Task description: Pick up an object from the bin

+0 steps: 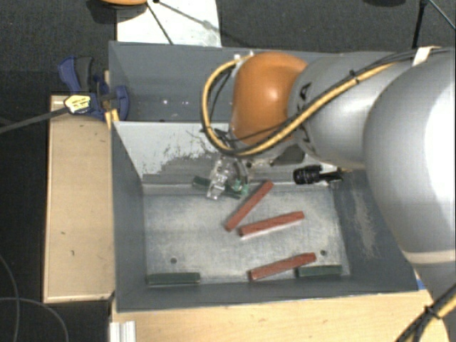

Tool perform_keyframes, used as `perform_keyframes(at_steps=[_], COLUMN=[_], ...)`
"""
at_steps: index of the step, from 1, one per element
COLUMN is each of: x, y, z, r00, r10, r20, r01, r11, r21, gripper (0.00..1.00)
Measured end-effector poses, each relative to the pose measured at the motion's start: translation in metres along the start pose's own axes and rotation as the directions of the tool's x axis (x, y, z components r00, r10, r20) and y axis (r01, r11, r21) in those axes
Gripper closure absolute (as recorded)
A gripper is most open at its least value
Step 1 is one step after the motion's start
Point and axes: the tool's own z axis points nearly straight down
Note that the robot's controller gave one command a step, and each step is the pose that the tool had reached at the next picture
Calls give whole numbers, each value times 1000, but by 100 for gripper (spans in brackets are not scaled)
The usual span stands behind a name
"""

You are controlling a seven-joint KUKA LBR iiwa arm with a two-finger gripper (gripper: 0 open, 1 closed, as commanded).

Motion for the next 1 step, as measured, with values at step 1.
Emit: perform_keyframes(at_steps=[1], x=[0], y=[0], z=[-7], r00=[1000], r10=[0], r20=[0], r01=[0], r11=[1000], r21=[0], gripper=[100])
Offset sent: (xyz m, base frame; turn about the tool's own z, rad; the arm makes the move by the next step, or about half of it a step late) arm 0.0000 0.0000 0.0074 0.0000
